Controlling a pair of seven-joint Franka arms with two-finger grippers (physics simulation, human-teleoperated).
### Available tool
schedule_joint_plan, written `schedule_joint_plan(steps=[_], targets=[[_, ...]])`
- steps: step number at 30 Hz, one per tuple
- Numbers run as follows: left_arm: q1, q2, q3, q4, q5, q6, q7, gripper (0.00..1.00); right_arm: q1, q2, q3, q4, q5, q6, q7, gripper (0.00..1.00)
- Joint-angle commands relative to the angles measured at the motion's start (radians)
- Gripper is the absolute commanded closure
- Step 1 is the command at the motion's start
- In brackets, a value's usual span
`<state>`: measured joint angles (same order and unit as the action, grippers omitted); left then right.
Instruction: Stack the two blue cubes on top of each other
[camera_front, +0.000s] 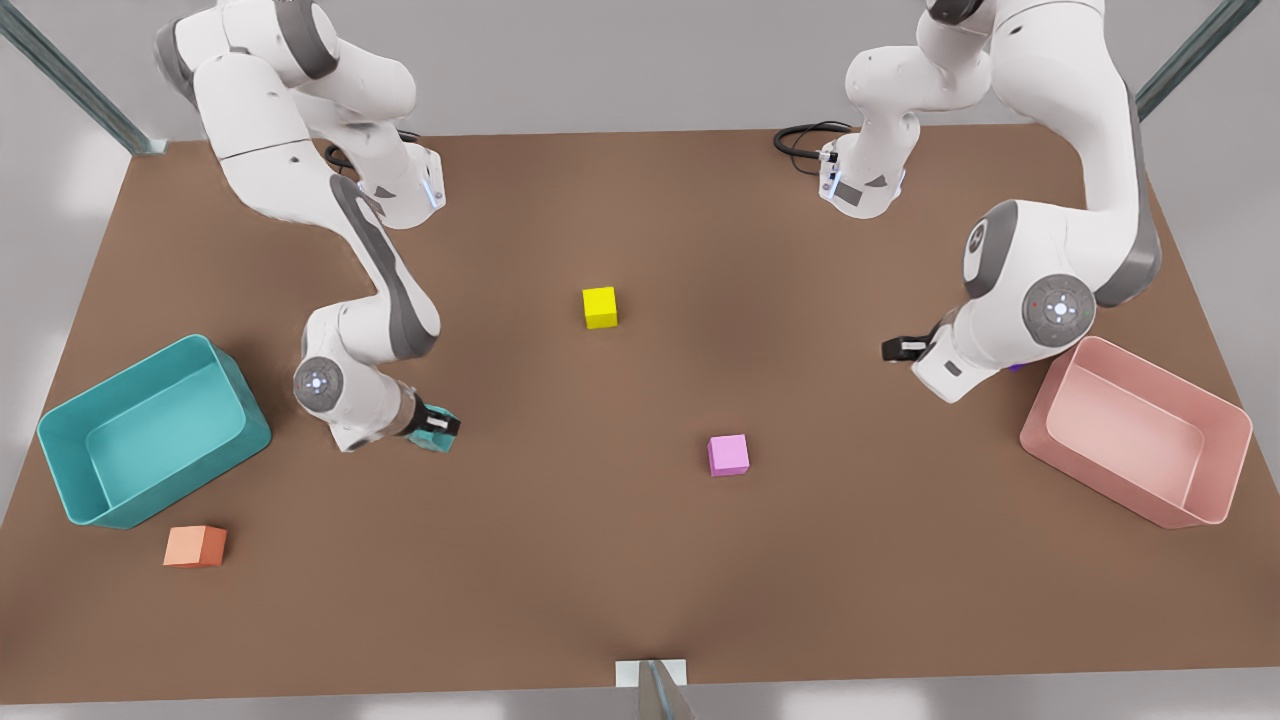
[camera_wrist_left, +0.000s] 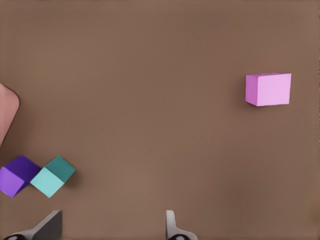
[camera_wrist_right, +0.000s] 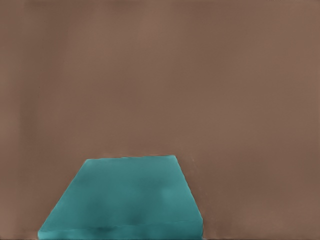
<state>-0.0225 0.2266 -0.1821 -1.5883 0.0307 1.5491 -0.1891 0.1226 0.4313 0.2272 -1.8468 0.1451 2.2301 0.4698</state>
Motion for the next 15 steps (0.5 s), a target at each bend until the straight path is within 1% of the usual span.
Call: schedule_joint_plan(steps=[1, 2, 4, 5, 6, 8, 9, 10, 11, 13, 14, 15], targets=[[-0.004, -0.003, 0.0, 0.021, -0.002, -0.001, -0.007, 0.0, 0.169, 0.05, 0.008, 0.152, 0.048, -0.04, 0.547, 0.42], [-0.007, -0.004, -0.022, 0.036, -0.025, -0.006, -0.006, 0.0, 0.268, 0.107, 0.007, 0.236, 0.028, -0.037, 0.73, 0.42], [0.006, 0.008, -0.031, 0.034, -0.046, -0.014, -0.003, 0.0, 0.416, 0.201, 0.003, 0.373, -0.022, -0.035, 0.961, 0.42], [0.039, 0.008, -0.028, 0.036, -0.043, -0.015, 0.029, 0.0, 0.446, 0.254, 0.003, 0.437, -0.062, -0.033, 1.03, 0.42], [0.084, 0.01, -0.028, 0.036, -0.043, -0.014, 0.19, 0.0, 0.477, 0.308, 0.001, 0.503, -0.085, -0.033, 1.07, 0.42], [0.206, 0.049, -0.028, 0.036, -0.017, 0.0, 0.522, 0.0, 0.522, 0.35, 0.0, 0.531, -0.157, -0.003, 1.121, 0.42], [0.226, 0.057, -0.028, 0.036, 0.051, 0.025, 0.594, 0.0, 0.526, 0.369, -0.005, 0.532, -0.18, 0.003, 1.129, 0.42], [0.233, 0.069, -0.028, 0.036, 0.052, 0.029, 0.623, 0.0, 0.529, 0.394, -0.006, 0.537, -0.211, 0.003, 1.133, 0.42], [0.274, 0.089, -0.028, 0.03, 0.048, 0.061, 0.759, 0.0, 0.535, 0.419, -0.008, 0.551, -0.214, 0.003, 1.136, 0.42], [0.337, 0.036, -0.028, -0.099, 0.046, 0.144, 0.959, 0.0, 0.549, 0.452, -0.025, 0.557, -0.226, 0.026, 1.136, 0.42], [0.357, -0.022, -0.028, -0.215, 0.048, 0.206, 1.031, 0.0, 0.551, 0.465, -0.025, 0.558, -0.226, 0.039, 1.135, 0.42], [0.357, -0.041, -0.016, -0.275, 0.052, 0.262, 1.033, 0.0, 0.551, 0.472, -0.025, 0.561, -0.226, 0.045, 1.135, 0.42]])
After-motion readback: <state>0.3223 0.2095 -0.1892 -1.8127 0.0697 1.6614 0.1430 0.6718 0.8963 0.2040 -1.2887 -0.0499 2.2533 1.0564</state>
